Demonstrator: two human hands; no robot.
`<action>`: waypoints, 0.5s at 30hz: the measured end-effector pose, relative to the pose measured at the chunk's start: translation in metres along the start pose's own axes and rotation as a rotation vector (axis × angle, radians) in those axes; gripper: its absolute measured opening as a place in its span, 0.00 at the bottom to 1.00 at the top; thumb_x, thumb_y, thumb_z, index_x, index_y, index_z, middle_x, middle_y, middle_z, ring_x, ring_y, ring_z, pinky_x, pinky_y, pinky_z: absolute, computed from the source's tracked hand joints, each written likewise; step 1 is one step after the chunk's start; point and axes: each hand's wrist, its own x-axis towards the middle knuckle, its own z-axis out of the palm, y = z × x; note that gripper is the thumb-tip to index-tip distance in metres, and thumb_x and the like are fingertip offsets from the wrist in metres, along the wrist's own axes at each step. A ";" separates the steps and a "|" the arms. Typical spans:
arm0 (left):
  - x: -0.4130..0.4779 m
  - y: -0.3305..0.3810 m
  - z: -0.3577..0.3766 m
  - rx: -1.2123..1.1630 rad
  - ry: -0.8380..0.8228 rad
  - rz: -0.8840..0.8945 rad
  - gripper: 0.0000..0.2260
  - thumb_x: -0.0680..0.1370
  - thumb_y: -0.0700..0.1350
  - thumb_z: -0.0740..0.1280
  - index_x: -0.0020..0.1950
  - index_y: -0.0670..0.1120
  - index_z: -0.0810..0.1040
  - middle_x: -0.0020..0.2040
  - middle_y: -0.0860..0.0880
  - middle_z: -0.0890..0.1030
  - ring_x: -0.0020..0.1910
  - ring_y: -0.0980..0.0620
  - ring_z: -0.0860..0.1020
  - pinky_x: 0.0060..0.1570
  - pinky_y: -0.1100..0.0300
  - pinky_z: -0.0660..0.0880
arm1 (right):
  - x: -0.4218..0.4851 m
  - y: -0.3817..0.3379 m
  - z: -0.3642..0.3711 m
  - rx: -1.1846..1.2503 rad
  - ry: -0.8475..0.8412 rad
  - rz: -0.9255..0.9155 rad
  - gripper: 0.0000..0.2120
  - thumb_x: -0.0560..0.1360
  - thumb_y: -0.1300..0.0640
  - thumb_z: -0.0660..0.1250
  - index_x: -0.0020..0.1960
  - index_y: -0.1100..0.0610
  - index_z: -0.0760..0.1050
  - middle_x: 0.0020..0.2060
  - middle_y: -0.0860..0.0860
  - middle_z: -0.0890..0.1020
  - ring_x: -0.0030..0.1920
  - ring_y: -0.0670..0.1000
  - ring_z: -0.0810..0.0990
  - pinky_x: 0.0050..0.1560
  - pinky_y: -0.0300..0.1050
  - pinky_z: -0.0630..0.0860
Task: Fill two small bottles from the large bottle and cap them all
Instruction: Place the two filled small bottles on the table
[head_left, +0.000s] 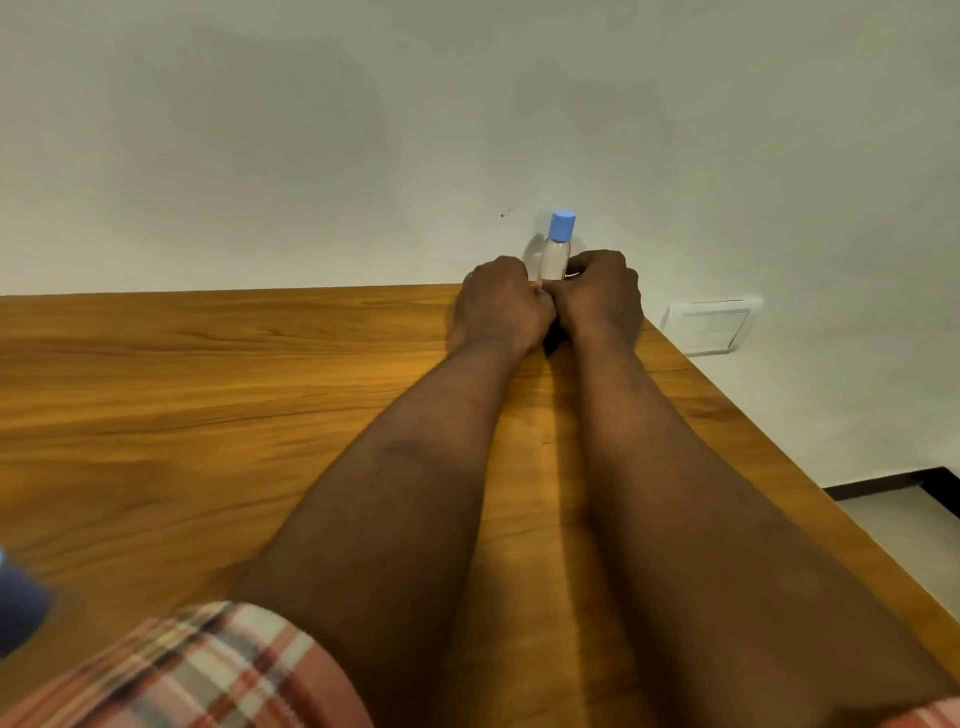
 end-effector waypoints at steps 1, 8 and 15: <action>-0.001 0.000 -0.001 -0.003 -0.002 0.000 0.14 0.78 0.47 0.65 0.59 0.40 0.79 0.57 0.43 0.81 0.57 0.44 0.77 0.54 0.53 0.76 | -0.001 0.000 0.000 -0.006 -0.001 -0.003 0.13 0.70 0.53 0.74 0.53 0.55 0.80 0.50 0.54 0.84 0.51 0.56 0.82 0.42 0.44 0.71; -0.020 0.006 -0.009 -0.018 -0.015 0.026 0.13 0.77 0.44 0.66 0.59 0.40 0.79 0.56 0.43 0.81 0.56 0.46 0.78 0.53 0.57 0.74 | -0.016 0.000 -0.006 -0.081 -0.009 -0.033 0.17 0.72 0.54 0.73 0.58 0.61 0.77 0.55 0.58 0.82 0.56 0.59 0.80 0.48 0.46 0.71; -0.063 0.014 -0.030 -0.023 -0.020 0.030 0.10 0.79 0.44 0.64 0.56 0.42 0.80 0.54 0.44 0.81 0.55 0.47 0.78 0.51 0.57 0.73 | -0.060 -0.004 -0.027 -0.051 -0.056 -0.009 0.06 0.76 0.58 0.68 0.52 0.57 0.79 0.48 0.55 0.84 0.38 0.47 0.77 0.35 0.34 0.67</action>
